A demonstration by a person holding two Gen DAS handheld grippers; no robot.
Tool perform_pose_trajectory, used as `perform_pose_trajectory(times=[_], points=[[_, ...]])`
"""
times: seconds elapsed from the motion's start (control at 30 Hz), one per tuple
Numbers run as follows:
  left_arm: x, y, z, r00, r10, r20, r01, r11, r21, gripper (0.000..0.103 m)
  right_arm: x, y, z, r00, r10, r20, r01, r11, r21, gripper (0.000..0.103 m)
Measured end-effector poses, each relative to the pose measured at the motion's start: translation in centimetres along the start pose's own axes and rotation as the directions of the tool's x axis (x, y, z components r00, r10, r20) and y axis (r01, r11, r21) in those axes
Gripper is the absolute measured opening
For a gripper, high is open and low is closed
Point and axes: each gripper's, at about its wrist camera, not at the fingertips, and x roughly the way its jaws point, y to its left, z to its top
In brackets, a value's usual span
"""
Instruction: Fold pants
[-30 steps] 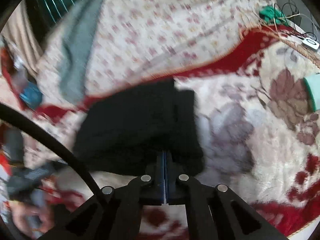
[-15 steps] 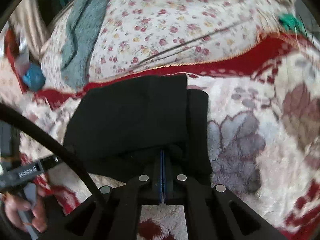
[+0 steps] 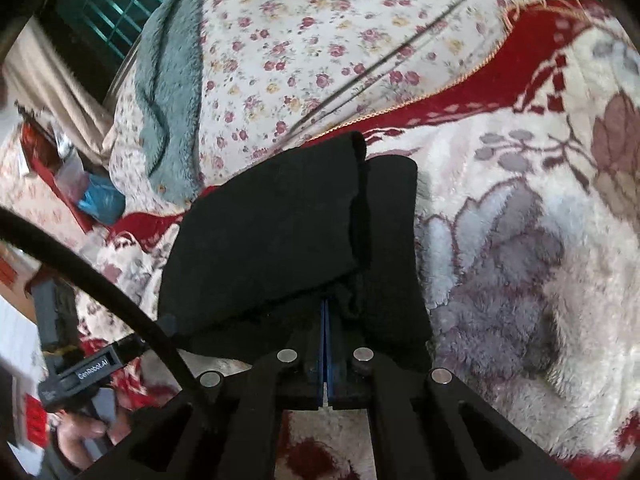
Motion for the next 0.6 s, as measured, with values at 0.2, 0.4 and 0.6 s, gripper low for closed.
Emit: perform_pose_trajectory(times=[0.2,0.4,0.6], points=[[0.2,0.3,0.0,1.000,-0.002,-0.006,0.002,1.000,-0.019,0.080,0.0,0.4,-0.3,1.000,-0.021,0.010,0.021,0.999,-0.027,0.000],[0.2,0.1,0.0,1.000,0.010,-0.006,-0.010,1.000,-0.011,0.081,0.1,1.5,-0.6,0.996,-0.088,0.031,0.090,0.991,-0.096,0.000],[0.2,0.1,0.1,1.000,0.010,-0.006,-0.010,1.000,-0.011,0.081,-0.5,2.4,-0.6,0.995,-0.090,0.038,0.095,0.987,-0.131,0.008]])
